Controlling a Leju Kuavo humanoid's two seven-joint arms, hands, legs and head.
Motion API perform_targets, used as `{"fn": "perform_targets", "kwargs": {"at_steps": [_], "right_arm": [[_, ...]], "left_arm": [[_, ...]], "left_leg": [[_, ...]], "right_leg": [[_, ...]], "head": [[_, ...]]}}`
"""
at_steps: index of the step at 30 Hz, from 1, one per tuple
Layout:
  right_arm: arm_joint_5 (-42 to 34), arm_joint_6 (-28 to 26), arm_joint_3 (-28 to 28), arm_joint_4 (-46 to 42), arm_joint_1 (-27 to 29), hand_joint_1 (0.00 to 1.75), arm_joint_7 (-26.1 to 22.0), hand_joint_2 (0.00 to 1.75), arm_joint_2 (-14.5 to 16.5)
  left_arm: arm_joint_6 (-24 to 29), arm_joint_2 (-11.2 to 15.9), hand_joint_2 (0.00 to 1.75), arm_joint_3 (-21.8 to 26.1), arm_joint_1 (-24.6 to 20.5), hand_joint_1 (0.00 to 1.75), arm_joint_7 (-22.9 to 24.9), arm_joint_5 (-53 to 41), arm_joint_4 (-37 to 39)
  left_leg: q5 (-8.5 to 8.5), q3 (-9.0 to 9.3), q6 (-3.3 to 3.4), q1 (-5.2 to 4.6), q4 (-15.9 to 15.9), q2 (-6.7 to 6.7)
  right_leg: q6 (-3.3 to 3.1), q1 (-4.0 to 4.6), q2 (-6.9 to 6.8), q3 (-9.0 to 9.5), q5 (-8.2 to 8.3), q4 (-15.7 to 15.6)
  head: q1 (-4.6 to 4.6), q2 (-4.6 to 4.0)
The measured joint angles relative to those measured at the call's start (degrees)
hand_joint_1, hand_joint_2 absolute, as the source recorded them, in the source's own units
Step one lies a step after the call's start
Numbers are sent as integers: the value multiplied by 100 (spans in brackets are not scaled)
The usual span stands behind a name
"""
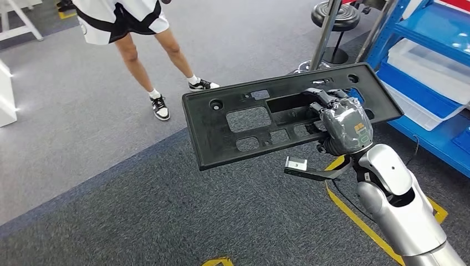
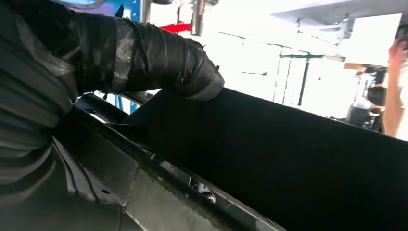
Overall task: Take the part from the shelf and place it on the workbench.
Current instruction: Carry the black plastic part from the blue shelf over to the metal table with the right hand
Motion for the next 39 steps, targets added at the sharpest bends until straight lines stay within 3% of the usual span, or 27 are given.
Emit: {"fn": "perform_targets", "kwargs": {"at_steps": [1,3,4,5,7,8,9,10,12,14,16,17,19,20,21,23,25,27,29,31,32,33,36,38,39], "right_arm": [[10,0,1,0,-1,175,11,175,1],[31,0,1,1,-5,175,31,175,1],[37,0,0,2,-16,175,37,175,1],[41,1,-5,2,-30,175,42,175,0],[42,9,-29,2,-91,175,62,175,0],[42,15,-41,3,-124,175,75,175,2],[41,22,-49,5,-156,175,84,175,4],[41,28,-50,8,-181,175,89,175,5],[56,41,-49,17,-204,175,91,175,3],[100,51,-49,48,-208,175,99,175,-8],[148,56,-45,95,-207,175,113,175,-11],[168,60,-42,120,-212,175,121,175,-9],[220,81,-37,167,-251,175,152,175,1],[253,101,-31,189,-290,175,174,175,13],[291,127,-20,206,-337,175,202,175,29],[373,202,17,236,-434,175,279,175,88],[444,281,63,262,-533,175,362,175,184],[494,332,102,279,-625,175,432,175,280],[526,360,131,289,-674,175,485,175,327],[544,365,149,304,-686,175,515,175,336],[547,359,154,311,-686,175,524,175,330],[537,350,154,317,-687,175,530,175,314],[449,326,109,319,-710,175,524,175,194],[405,309,59,319,-738,175,503,175,115],[396,303,37,319,-750,175,492,175,87]], "left_arm": [[-27,2,175,0,-1,0,-62,0,0],[-93,17,175,-1,22,0,-199,0,1],[-114,33,175,-2,37,0,-244,0,2],[-126,56,175,-3,49,0,-275,0,2],[-129,108,175,-4,55,0,-298,0,4],[-129,132,175,-3,58,0,-302,0,5],[-128,151,175,-2,70,0,-303,0,5],[-128,161,175,-1,89,0,-303,0,7],[-128,169,175,0,121,0,-284,0,8],[-128,167,175,0,118,0,-244,0,11],[-122,169,175,0,110,0,-205,0,23],[-116,174,175,0,110,0,-187,0,34],[-91,203,175,0,114,0,-156,0,68],[-73,223,175,0,115,0,-147,0,94],[-52,255,175,0,109,0,-143,0,127],[-11,329,175,0,103,0,-139,0,217],[29,431,175,0,120,0,-125,0,317],[92,548,175,0,131,0,-107,0,418],[168,647,175,0,114,0,-96,0,522],[209,693,175,0,107,0,-97,0,620],[206,698,175,-1,115,0,-104,0,656],[199,698,175,-1,128,0,-116,0,679],[165,694,175,-2,160,0,-151,0,694],[131,691,175,-2,176,0,-158,0,693],[105,689,175,-2,191,0,-162,0,690]], "left_leg": [[-13,-22,-45,37,280,27],[292,165,-114,96,369,75],[426,416,-132,114,129,149],[446,777,-130,115,-269,275],[235,1389,-52,75,-1118,487],[139,1528,8,45,-1367,508],[104,1532,78,23,-1486,455],[130,1511,143,22,-1516,391],[224,1477,267,27,-1554,258],[301,1404,357,16,-1547,132],[349,1319,395,-19,-1517,-19],[364,1284,400,-35,-1493,-104],[375,1234,395,-54,-1428,-277],[373,1201,385,-65,-1389,-352],[371,1162,368,-71,-1347,-418],[387,1065,305,-61,-1303,-538],[409,1002,232,-41,-1299,-623],[283,895,164,-49,-1100,-426],[-55,596,96,-35,-492,-107],[-314,257,41,1,159,14],[-300,202,24,17,258,35],[-173,267,15,29,121,56],[357,843,62,23,-1010,277],[456,990,139,-18,-1332,339],[471,972,179,-38,-1334,275]], "right_leg": [[18,-4,-86,-80,48,5],[68,-14,-252,-232,139,18],[96,-17,-335,-282,181,26],[126,-14,-411,-315,214,36],[203,-9,-572,-346,274,68],[245,-12,-656,-358,303,75],[290,-21,-740,-362,333,75],[337,-38,-728,-366,338,86],[388,-71,-380,-456,142,321],[388,-69,57,-741,-273,996],[371,-41,171,-998,-519,1626],[356,-33,182,-999,-485,1677],[306,-28,251,-677,-156,1138],[274,-28,364,-468,-19,765],[251,-28,463,-315,69,453],[224,-11,553,-229,69,217],[186,-14,424,-231,96,167],[118,-39,279,-198,130,98],[71,-32,124,-177,137,63],[59,-16,-36,-176,126,65],[62,-12,-113,-174,118,67],[72,-12,-186,-166,108,70],[135,0,-390,-116,60,81],[196,17,-497,-92,41,81],[231,21,-545,-82,40,73]], "head": [[-1,0],[-1,0],[-1,0],[-2,0],[-1,0],[-1,0],[1,0],[3,0],[8,0],[12,0],[13,0],[11,0],[11,0],[11,0],[10,0],[10,0],[9,0],[-3,0],[-18,0],[-24,0],[-24,0],[-25,0],[-21,0],[-19,0],[-18,0]]}}
